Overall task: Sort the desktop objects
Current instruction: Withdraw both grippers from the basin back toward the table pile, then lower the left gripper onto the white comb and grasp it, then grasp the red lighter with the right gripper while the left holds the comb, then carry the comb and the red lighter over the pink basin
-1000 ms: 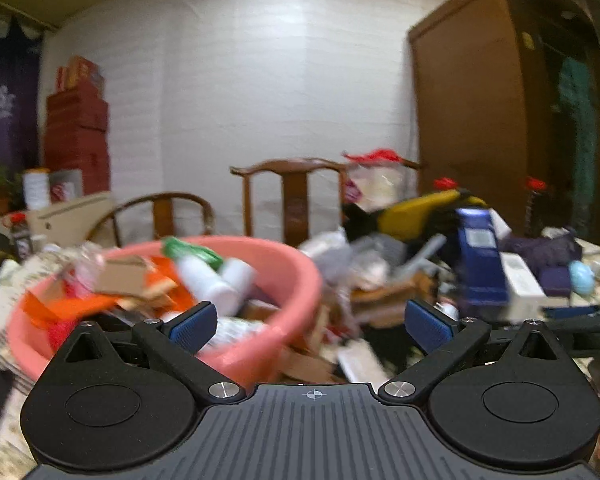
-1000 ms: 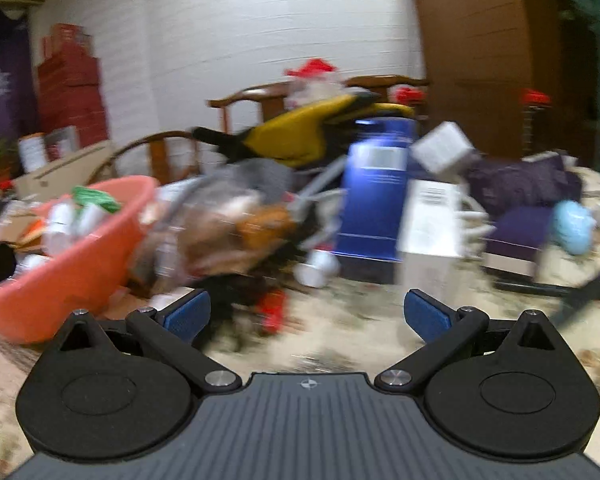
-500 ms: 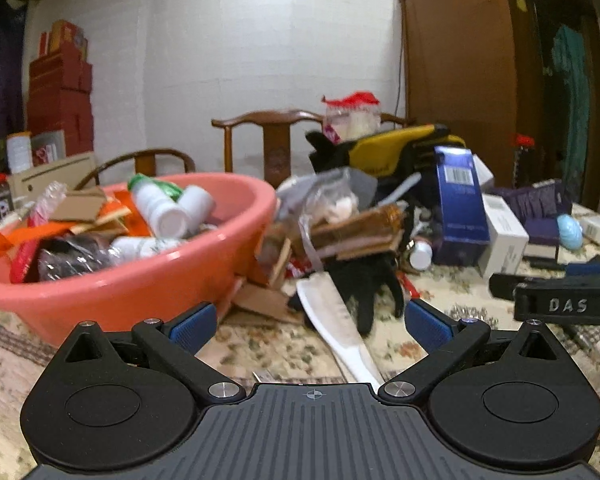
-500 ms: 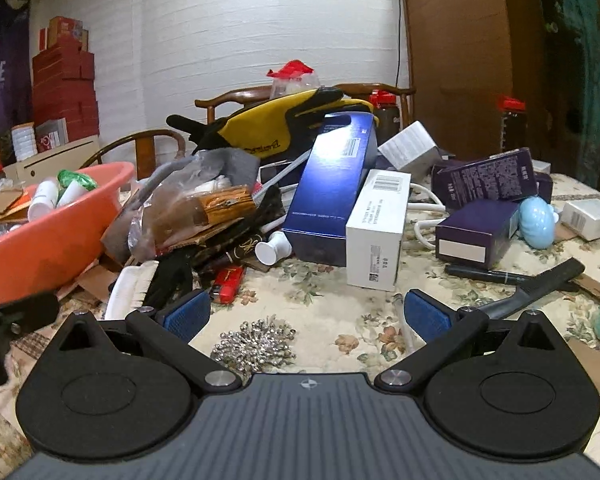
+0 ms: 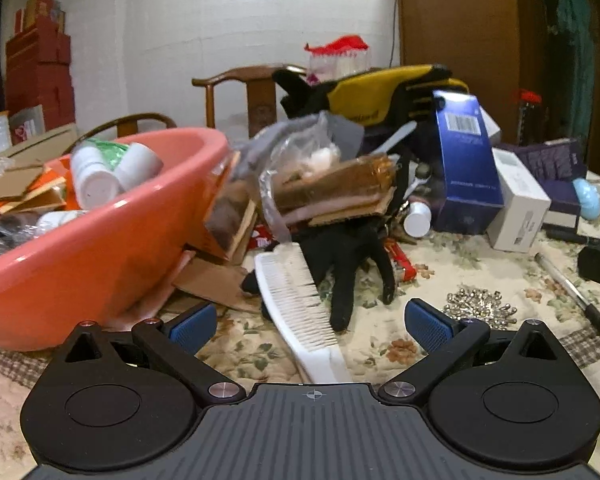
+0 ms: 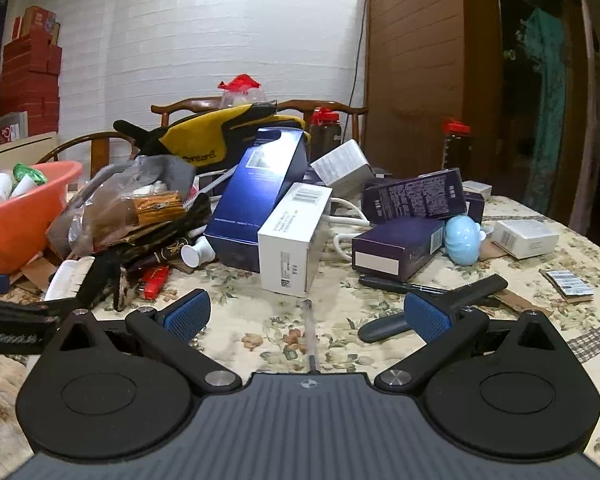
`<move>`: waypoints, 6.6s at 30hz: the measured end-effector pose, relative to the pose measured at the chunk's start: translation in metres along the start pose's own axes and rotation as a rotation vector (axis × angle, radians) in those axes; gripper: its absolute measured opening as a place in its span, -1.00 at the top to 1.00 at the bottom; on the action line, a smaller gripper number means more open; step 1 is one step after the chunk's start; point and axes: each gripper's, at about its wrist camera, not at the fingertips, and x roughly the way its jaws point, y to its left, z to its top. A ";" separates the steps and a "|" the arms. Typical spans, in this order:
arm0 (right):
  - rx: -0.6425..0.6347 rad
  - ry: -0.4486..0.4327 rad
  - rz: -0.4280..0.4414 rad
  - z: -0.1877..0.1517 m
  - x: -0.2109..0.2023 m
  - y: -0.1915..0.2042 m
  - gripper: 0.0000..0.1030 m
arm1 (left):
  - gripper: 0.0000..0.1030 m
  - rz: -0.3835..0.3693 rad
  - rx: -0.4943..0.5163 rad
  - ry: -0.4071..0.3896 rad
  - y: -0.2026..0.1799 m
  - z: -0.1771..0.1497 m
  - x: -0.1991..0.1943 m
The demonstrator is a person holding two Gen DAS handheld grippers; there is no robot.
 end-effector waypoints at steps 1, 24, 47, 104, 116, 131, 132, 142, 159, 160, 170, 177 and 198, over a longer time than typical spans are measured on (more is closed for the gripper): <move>0.003 0.004 0.005 -0.001 0.001 -0.001 -0.99 | -1.00 -0.005 0.003 0.015 -0.002 0.000 0.004; 0.100 0.034 0.055 0.020 0.037 -0.013 -0.99 | 0.03 -0.013 0.002 0.095 -0.004 0.011 0.038; 0.019 0.161 0.233 0.023 0.065 0.050 -0.99 | 0.94 0.015 0.009 0.006 0.038 -0.004 -0.019; -0.080 0.261 0.361 0.011 0.078 0.050 0.50 | 0.57 -0.052 -0.022 0.029 0.055 -0.012 -0.022; 0.028 0.171 0.399 0.026 0.039 0.026 0.50 | 0.58 -0.044 0.005 -0.048 0.050 0.005 -0.046; -0.111 0.037 0.374 0.055 0.026 0.080 0.50 | -0.16 -0.053 -0.007 -0.009 0.057 0.003 -0.043; -0.113 0.038 0.369 0.054 0.027 0.080 0.50 | -0.28 -0.037 -0.003 -0.001 0.057 -0.001 -0.040; -0.101 0.051 0.381 0.044 0.034 0.082 0.50 | -0.65 0.035 0.046 0.101 0.029 0.000 0.008; -0.094 0.042 0.370 0.042 0.036 0.076 0.50 | 0.55 -0.016 0.011 -0.036 0.028 0.003 -0.018; -0.095 0.040 0.371 0.042 0.035 0.076 0.50 | 0.55 -0.021 0.012 -0.047 0.028 0.006 -0.022; -0.124 -0.002 0.378 0.058 0.022 0.091 0.50 | 0.54 0.017 -0.006 -0.114 0.042 0.027 -0.044; -0.150 -0.030 0.395 0.072 0.017 0.108 0.50 | 0.54 0.055 -0.022 -0.153 0.060 0.037 -0.059; -0.196 -0.107 0.485 0.109 0.004 0.168 0.50 | 0.53 0.146 -0.037 -0.232 0.109 0.065 -0.081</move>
